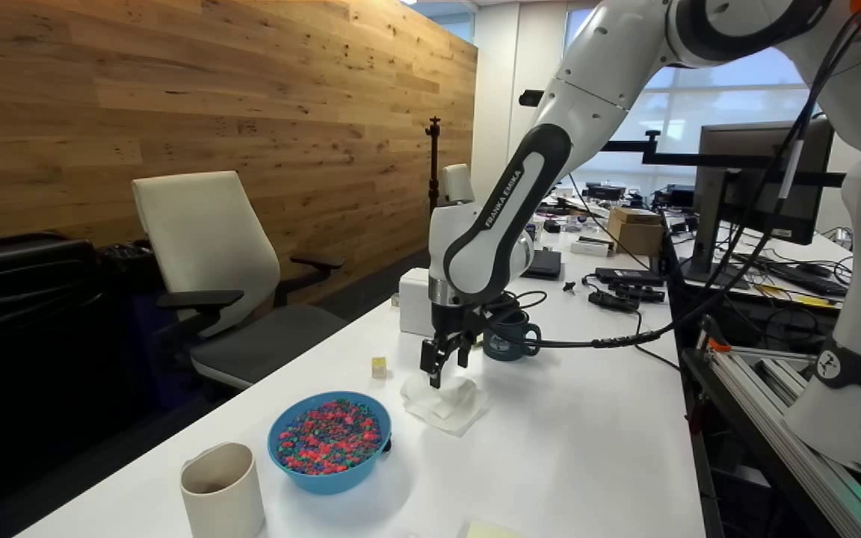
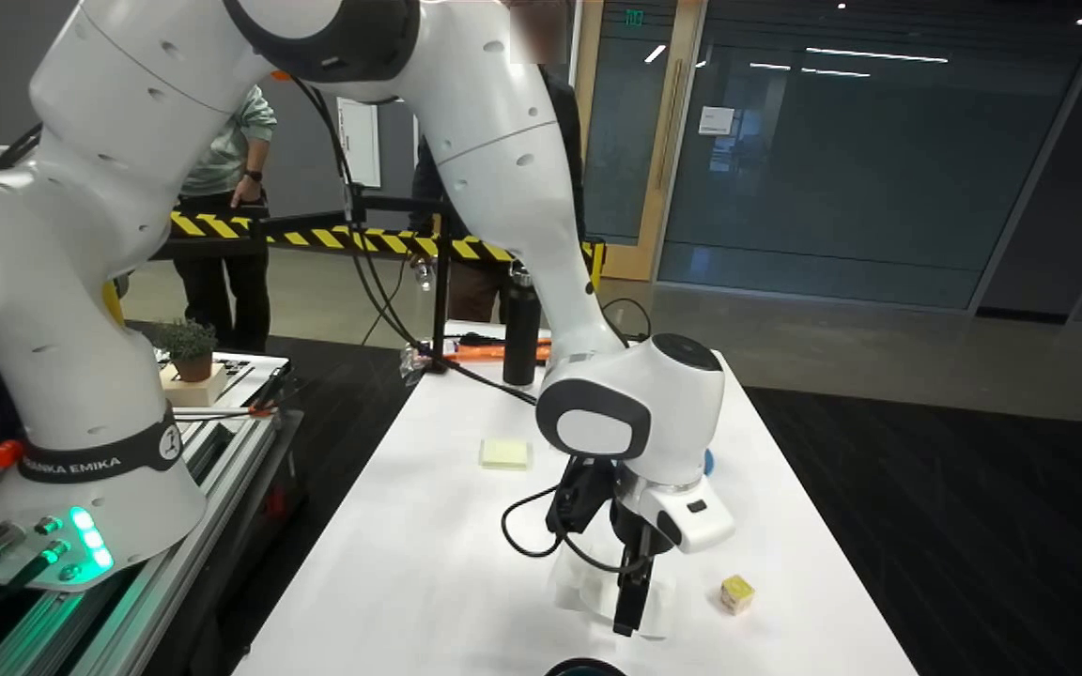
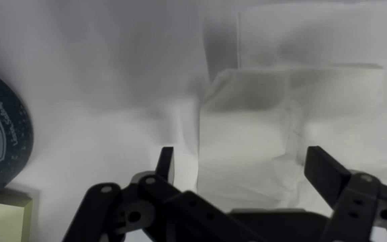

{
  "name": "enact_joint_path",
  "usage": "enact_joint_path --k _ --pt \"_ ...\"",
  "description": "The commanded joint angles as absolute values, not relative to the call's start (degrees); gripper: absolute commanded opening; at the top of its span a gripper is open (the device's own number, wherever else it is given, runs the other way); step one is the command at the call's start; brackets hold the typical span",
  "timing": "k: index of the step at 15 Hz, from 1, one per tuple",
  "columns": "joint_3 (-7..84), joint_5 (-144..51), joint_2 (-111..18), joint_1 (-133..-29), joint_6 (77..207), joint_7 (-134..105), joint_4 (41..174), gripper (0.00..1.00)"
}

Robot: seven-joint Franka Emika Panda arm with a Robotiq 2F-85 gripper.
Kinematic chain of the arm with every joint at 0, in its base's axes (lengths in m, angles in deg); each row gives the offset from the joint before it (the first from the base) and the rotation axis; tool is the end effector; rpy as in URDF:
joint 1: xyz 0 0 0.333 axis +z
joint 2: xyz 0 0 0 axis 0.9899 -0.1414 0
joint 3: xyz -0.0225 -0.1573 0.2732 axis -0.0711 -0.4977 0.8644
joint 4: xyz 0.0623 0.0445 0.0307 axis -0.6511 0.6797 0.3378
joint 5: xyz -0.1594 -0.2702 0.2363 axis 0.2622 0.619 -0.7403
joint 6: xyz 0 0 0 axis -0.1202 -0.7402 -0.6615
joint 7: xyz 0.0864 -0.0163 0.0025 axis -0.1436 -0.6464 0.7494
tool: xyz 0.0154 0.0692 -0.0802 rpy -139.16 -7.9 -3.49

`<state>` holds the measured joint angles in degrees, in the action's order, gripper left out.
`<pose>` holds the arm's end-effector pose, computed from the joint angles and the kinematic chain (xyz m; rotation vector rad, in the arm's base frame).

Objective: Use the white napkin to wipe the counter.

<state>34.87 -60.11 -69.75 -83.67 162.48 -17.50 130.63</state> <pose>0.5803 -0.1014 0.1060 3.0627 -0.6791 0.0202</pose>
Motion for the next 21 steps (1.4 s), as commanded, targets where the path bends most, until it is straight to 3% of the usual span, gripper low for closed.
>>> enact_joint_path --k 1,13,14,15,17,20,21 --pt "38.1 -59.2 -67.9 -86.3 163.0 -13.7 133.5 1.0" --pt "44.9 -59.4 -71.9 -90.2 172.2 -4.8 139.4 1.0" --pt "45.2 -59.3 -72.0 -90.4 173.5 -4.6 140.1 0.93" --pt "45.4 -59.4 -71.7 -90.4 174.6 -4.9 140.9 0.74" --pt "46.5 -59.5 -71.1 -91.4 176.7 -4.7 142.0 0.68" --pt "46.0 -58.9 -69.6 -91.2 176.7 -5.3 143.4 0.49" --pt "45.0 -58.9 -70.6 -90.7 175.9 -6.4 140.7 0.66"
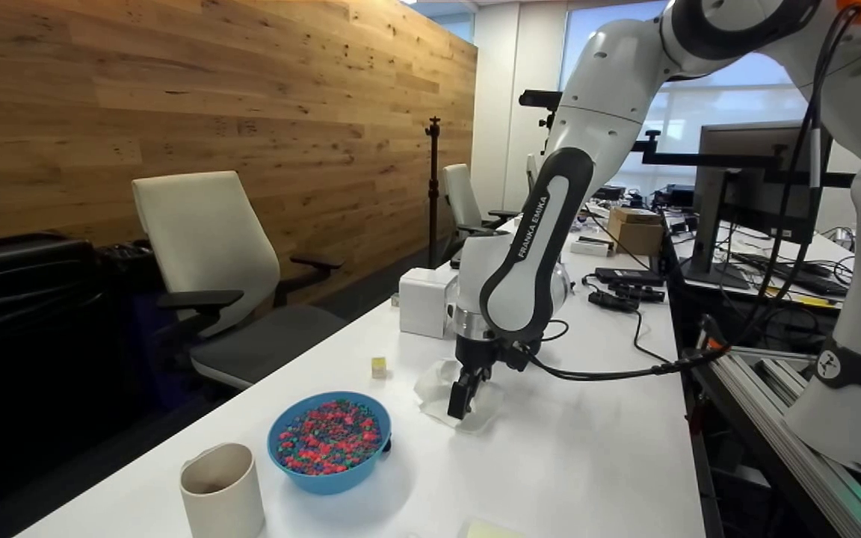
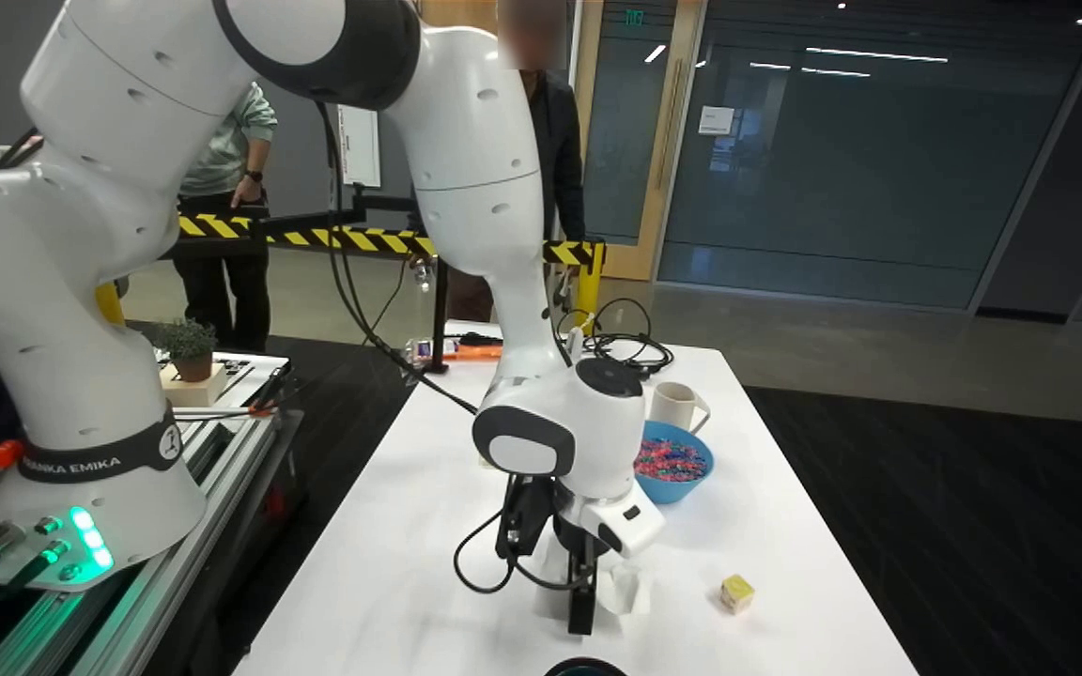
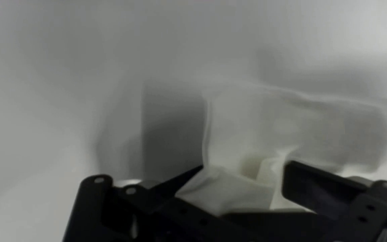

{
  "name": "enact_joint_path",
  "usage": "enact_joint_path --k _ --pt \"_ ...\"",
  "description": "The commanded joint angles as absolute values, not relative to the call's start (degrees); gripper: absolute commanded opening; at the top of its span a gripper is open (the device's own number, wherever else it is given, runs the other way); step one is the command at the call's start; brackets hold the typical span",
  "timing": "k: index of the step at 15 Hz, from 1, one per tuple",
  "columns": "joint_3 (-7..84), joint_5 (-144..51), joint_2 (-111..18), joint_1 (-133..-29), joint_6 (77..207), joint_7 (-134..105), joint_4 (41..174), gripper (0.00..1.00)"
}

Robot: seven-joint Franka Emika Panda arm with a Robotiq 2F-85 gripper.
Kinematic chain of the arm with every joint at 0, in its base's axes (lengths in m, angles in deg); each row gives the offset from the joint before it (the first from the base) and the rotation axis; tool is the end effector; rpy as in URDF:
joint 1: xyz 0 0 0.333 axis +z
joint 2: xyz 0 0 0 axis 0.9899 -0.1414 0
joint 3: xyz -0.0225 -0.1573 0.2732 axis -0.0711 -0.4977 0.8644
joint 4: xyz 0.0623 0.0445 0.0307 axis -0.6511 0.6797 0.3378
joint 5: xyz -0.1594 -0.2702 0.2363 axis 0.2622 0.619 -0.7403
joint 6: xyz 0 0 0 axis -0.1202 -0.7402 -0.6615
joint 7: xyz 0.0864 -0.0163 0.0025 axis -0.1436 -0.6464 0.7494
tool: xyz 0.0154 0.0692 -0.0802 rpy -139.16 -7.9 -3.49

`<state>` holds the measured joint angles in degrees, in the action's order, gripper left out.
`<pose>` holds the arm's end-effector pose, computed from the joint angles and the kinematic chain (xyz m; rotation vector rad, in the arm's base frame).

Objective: Use the white napkin to wipe the counter.

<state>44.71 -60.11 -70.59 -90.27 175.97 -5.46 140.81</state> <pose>0.5261 -0.0643 0.0632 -3.0584 0.3424 -0.0753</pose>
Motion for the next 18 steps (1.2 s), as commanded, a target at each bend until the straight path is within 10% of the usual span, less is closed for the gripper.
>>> enact_joint_path --k 1,9,10,11,15,16,18 --pt "45.1 -58.9 -70.4 -90.7 175.9 -6.4 141.0 0.59" --pt "45.4 -59.0 -70.2 -90.7 175.9 -6.4 141.5 0.49" --pt "45.4 -59.0 -70.2 -90.7 175.9 -6.4 141.5 0.24" --pt "45.5 -59.1 -70.1 -90.8 175.6 -6.4 141.4 0.73" --pt "45.5 -59.1 -70.2 -90.7 175.9 -6.5 141.4 0.84" --pt "45.7 -59.2 -70.3 -90.9 176.2 -6.2 141.3 0.4" --pt "45.7 -59.1 -70.3 -90.9 176.2 -6.2 141.3 0.43"
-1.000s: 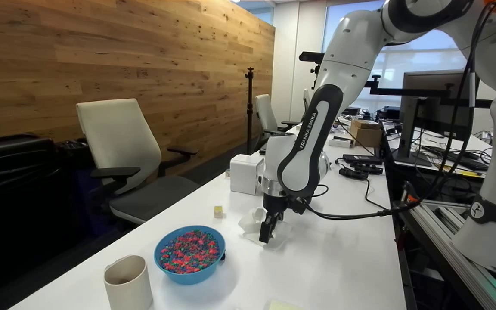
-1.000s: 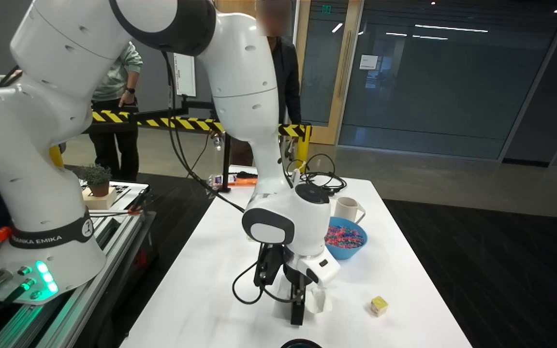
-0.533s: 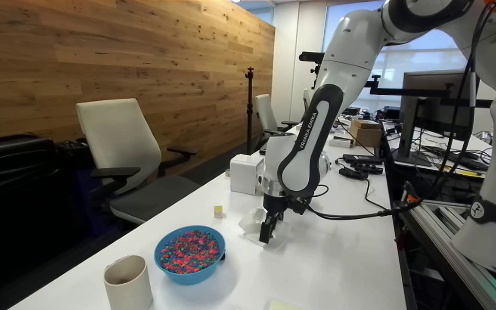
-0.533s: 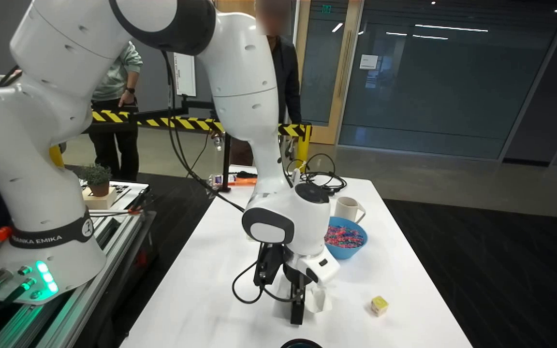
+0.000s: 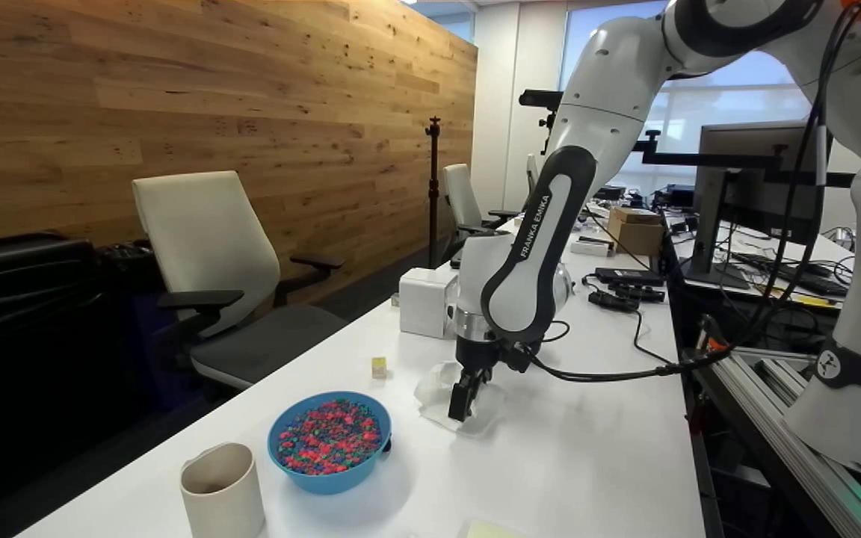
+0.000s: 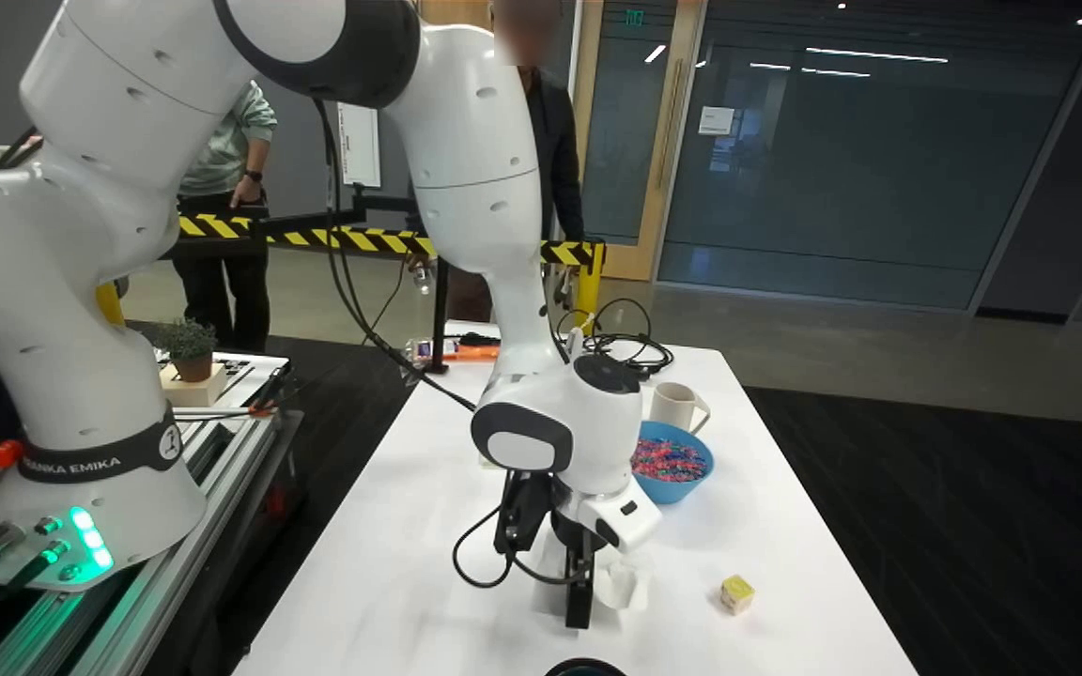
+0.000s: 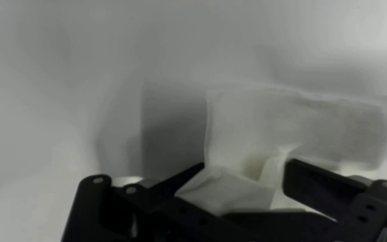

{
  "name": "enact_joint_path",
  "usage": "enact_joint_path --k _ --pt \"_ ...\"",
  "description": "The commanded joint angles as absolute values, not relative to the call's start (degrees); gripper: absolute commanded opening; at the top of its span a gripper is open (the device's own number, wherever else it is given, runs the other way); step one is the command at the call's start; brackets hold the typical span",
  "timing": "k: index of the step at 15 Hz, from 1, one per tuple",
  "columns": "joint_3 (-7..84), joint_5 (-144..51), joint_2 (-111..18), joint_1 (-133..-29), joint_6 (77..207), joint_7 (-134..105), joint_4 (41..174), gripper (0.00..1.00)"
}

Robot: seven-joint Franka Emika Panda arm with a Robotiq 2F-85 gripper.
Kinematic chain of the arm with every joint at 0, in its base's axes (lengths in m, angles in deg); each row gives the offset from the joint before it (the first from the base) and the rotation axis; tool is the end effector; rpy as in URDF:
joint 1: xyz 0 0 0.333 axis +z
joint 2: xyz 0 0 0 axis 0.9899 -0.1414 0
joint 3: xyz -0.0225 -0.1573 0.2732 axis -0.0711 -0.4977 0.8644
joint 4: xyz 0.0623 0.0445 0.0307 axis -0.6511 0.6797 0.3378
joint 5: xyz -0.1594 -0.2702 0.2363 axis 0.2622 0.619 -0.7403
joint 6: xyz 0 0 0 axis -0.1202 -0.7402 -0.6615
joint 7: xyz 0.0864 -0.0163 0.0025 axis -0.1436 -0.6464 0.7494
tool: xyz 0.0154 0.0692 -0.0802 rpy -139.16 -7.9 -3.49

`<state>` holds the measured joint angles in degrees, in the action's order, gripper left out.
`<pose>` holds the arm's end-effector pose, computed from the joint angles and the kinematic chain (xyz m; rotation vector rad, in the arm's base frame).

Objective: Use the white napkin to wipe the counter.

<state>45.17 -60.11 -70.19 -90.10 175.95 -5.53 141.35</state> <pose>0.5244 -0.0579 0.0644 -3.0546 0.3297 -0.0706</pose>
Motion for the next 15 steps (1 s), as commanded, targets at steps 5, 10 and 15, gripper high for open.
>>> enact_joint_path --k 5,10,15 --pt "46.7 -59.9 -69.5 -91.4 175.1 -6.6 140.9 0.08" --pt "47.8 -60.3 -68.2 -92.1 174.9 -6.8 140.2 0.0" --pt "48.4 -60.4 -66.5 -93.1 175.1 -6.5 140.5 0.0"
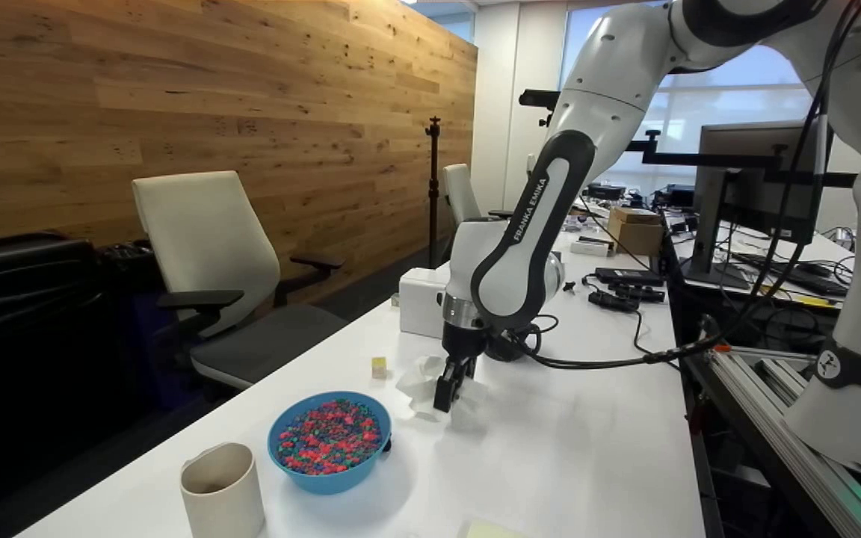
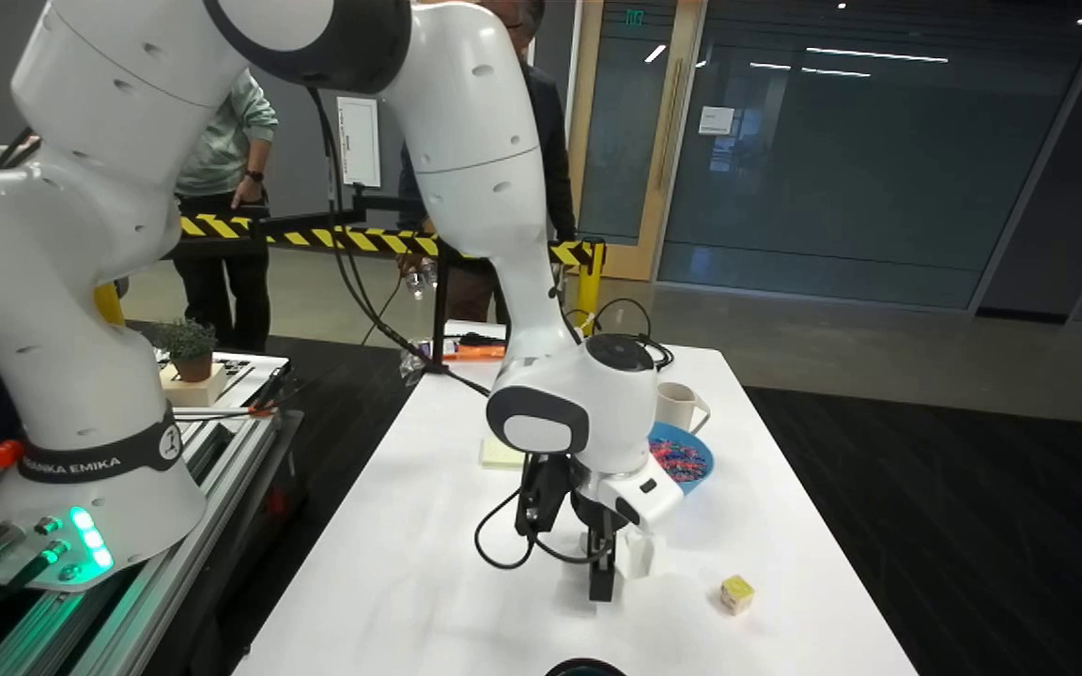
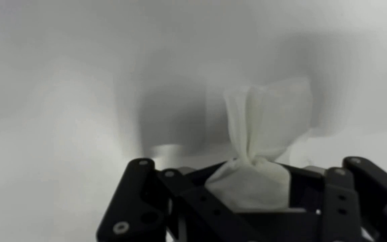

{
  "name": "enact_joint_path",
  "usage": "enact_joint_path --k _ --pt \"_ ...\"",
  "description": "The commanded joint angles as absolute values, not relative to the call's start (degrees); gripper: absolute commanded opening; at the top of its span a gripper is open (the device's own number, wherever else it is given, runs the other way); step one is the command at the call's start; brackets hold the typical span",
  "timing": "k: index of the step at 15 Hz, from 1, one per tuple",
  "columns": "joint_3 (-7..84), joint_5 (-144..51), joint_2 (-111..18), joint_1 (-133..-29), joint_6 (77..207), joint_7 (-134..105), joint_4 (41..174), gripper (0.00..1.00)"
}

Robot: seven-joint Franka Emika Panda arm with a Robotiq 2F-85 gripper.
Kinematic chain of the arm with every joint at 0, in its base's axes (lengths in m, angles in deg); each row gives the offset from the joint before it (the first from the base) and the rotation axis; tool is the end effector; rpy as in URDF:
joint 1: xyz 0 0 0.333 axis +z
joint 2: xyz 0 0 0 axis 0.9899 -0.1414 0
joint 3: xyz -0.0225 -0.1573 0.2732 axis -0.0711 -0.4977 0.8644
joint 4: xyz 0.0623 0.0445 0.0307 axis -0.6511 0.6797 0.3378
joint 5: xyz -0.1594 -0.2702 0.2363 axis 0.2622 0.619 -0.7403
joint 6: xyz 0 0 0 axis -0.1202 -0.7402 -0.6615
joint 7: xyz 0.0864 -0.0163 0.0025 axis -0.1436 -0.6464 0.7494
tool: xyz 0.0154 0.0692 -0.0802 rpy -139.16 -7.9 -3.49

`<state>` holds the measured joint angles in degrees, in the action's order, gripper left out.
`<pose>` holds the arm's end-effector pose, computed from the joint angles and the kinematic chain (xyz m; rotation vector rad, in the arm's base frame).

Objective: Use the white napkin to wipe the counter.

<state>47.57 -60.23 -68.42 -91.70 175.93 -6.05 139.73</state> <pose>0.5461 -0.0517 0.0896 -3.0242 0.3360 -0.1607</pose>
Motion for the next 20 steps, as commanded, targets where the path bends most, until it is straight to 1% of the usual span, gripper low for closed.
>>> enact_joint_path --k 1,7,8,12,15,20 --pt "47.8 -60.2 -66.3 -92.8 174.9 -6.8 140.5 0.0" --pt "45.5 -59.5 -67.2 -91.9 175.8 -7.3 140.0 0.0" --pt "46.0 -59.5 -67.3 -92.3 177.7 -6.6 140.6 0.0" --pt "46.8 -59.3 -67.0 -92.6 178.5 -5.9 142.0 0.0" --pt "45.6 -57.9 -65.8 -92.0 169.1 -5.3 142.3 0.0" --pt "45.0 -57.9 -63.9 -92.5 146.9 -2.2 140.7 0.0"
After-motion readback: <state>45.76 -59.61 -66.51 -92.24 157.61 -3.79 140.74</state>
